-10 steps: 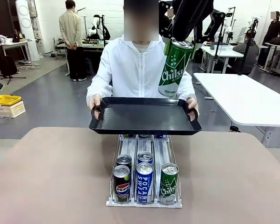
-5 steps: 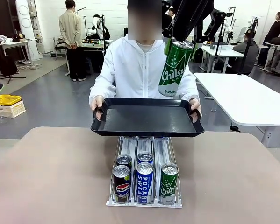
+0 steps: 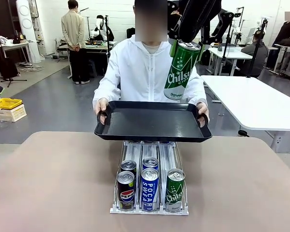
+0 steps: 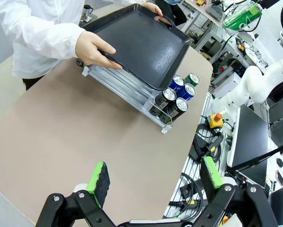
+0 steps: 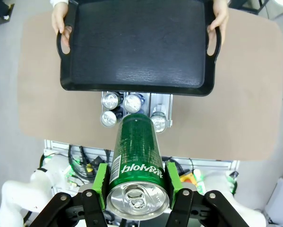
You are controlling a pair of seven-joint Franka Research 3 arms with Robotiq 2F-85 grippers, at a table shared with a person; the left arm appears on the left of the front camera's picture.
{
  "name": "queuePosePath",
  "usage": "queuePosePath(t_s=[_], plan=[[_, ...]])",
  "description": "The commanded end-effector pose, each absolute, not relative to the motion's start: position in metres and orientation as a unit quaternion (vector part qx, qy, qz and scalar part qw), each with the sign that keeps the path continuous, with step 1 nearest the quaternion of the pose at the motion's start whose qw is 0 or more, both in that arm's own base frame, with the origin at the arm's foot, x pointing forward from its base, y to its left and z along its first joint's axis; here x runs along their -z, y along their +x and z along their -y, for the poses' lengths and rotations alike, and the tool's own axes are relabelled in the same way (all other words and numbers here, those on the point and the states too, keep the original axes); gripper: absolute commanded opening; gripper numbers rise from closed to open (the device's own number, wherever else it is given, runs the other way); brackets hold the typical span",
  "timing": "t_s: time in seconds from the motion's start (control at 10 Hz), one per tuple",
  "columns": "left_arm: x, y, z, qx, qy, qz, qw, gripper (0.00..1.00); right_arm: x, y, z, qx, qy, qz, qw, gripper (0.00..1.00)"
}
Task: Retrieve and hand over the desired beverage to the person.
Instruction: Place the picked can on the Handle tray extended by the person.
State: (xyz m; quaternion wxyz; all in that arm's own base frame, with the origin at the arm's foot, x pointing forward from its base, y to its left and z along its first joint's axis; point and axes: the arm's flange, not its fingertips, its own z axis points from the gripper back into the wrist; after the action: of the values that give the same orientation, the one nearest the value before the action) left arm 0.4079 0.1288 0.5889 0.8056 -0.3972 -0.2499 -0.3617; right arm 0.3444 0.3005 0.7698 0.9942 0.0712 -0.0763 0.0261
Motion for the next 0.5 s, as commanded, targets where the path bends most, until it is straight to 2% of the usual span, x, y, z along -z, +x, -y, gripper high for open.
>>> queuePosePath(t_s=[0.0, 0.4], plan=[[-0.592, 0.408, -0.129, 0.361, -0.402, 0.251, 0.803, 1.0, -0.769, 0.364, -0.302, -0.025, 0.076, 0.062, 0.995, 0.58], [-0.592, 0.408, -0.129, 0.361, -0.402, 0.251, 0.803, 1.0, -0.736, 0.442, -0.327, -0.025, 0.053, 0.038, 0.998, 0.58]])
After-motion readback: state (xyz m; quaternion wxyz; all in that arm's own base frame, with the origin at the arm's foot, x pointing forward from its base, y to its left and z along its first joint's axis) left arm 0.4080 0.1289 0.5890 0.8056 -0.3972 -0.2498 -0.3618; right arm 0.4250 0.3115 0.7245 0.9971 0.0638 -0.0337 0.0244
